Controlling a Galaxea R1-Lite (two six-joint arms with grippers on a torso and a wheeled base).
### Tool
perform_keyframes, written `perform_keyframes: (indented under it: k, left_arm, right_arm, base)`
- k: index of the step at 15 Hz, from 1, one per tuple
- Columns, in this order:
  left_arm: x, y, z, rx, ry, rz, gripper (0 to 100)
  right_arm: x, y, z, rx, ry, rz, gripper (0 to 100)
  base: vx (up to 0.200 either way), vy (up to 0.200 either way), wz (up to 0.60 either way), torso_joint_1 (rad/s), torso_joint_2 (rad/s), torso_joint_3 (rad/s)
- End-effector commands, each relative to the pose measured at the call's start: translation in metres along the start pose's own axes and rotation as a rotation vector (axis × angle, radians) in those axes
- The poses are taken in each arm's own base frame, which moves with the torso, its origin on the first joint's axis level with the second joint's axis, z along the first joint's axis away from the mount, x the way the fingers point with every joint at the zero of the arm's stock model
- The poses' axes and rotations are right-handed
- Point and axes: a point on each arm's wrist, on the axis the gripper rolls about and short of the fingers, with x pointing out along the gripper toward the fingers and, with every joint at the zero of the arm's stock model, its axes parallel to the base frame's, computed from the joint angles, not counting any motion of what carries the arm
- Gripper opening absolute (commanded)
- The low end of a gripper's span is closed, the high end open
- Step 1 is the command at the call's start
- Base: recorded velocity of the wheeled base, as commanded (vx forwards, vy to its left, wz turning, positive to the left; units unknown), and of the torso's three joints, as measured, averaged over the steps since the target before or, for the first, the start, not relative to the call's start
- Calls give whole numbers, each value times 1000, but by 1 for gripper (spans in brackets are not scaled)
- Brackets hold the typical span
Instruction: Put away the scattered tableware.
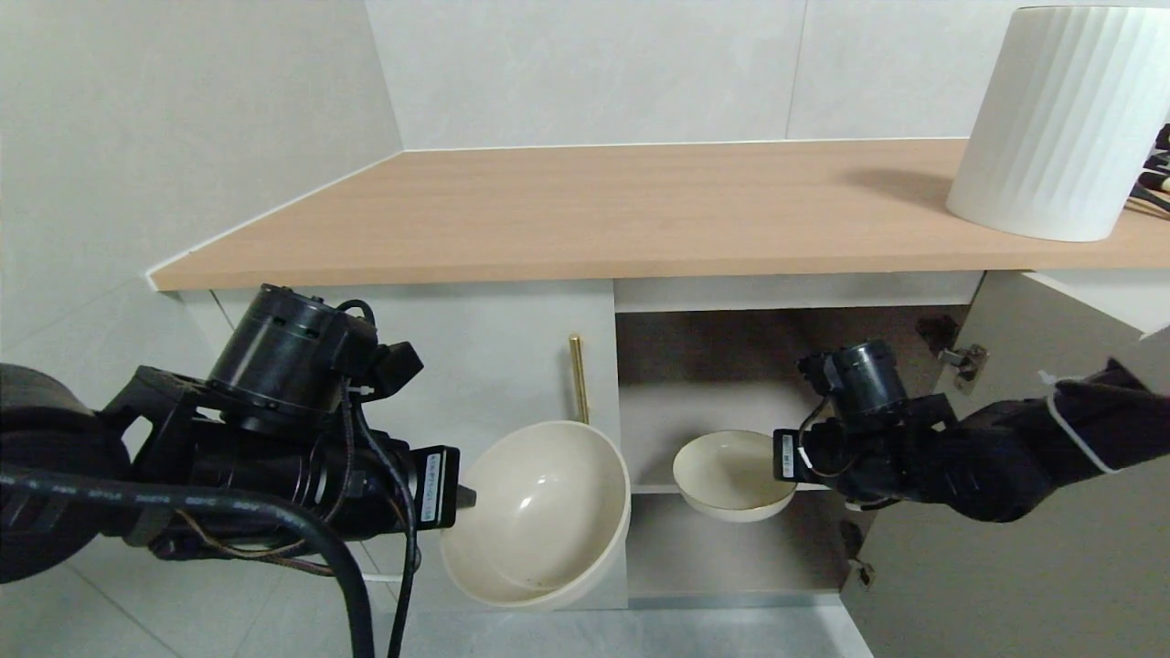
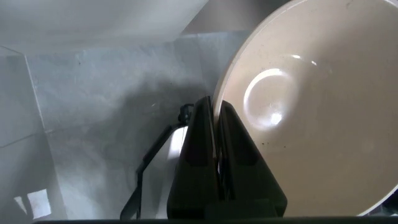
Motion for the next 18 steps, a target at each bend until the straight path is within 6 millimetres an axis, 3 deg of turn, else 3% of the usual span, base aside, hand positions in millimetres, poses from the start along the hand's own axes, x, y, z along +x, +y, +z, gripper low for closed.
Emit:
perform_keyframes:
  k: [1,4,7,13,18]
  left_arm:
    - [2,0,0,0,5,2,0]
    - [3,0,0,0,8,4,0]
    - [2,0,0,-2,5,2,0]
    - [7,1,0,-3,16,11,0]
    - [10,1,0,-2,24,18,0]
  right_arm:
    - [47,-10,-23,22,25,-57,0]
    - [77,-16,-31,45,-74,-122,0]
    - [96,-23,-31,71,-111,-166,0]
    - [120,-29,-30,99,-130,-200,0]
    - [141,-30,-19,155,-214,-270,0]
  base:
    - [0,0,0,0,0,0]
    - [0,0,0,0,0,0]
    - [0,0,0,0,0,0]
    - [0,0,0,0,0,0]
    - [0,0,0,0,0,0]
